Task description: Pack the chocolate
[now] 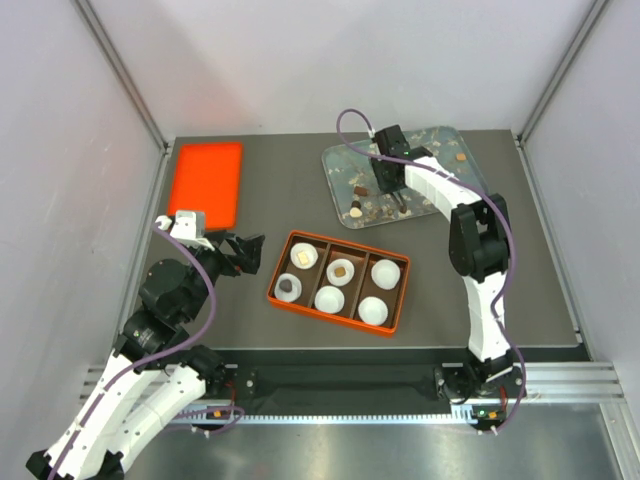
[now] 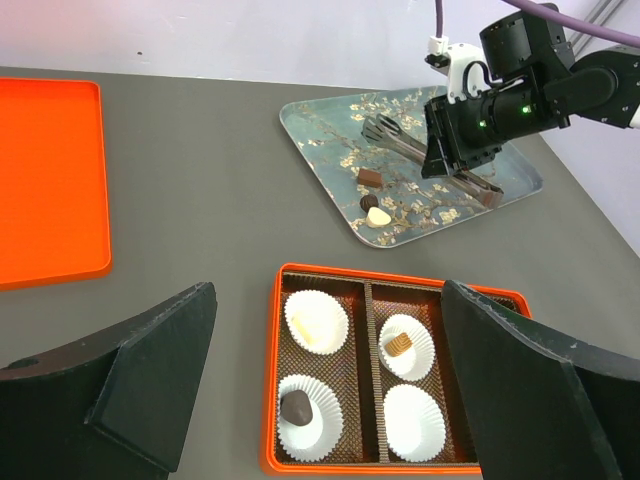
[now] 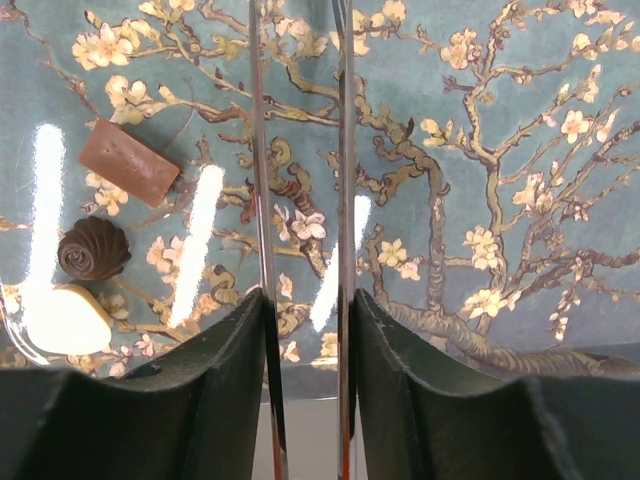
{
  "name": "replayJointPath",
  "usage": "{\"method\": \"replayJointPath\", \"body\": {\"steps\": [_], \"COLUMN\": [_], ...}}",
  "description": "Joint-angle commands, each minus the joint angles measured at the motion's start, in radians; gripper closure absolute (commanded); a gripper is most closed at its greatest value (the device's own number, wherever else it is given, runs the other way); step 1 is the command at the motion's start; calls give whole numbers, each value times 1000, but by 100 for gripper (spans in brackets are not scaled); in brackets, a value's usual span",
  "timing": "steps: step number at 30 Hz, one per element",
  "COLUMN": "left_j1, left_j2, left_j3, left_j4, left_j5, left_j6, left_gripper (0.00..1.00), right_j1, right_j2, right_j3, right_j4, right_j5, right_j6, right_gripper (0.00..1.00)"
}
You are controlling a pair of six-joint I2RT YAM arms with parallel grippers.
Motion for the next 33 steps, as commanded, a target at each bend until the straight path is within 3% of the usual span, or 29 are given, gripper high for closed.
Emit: {"method": "replayJointPath", "body": {"steps": [1,8,23,28,33], "left_j1": [4,4,6,6,6], "left_j2": [11,6,2,-6,-9], "left_j3": [2,2,2,0,-1], "left_j4": [45,45,46,42,42], "left_j5": [1,-1,7,2,1], "left_j6": [11,11,7,4,4], "left_gripper": [1,1,1,1,1], "right_j1": [-12,-11,14,98,265], "right_j2": [-1,-110,-525,-657,-802], "right_j3": [67,5,-366,-489,-630], "right_j4": [-3,-38,-35,-40,-54], "right_j5": [-2,-8,-68,-96,-113], "right_j6": [2,-4,33,54,103], "right_gripper": [66,70,70,70,69]}}
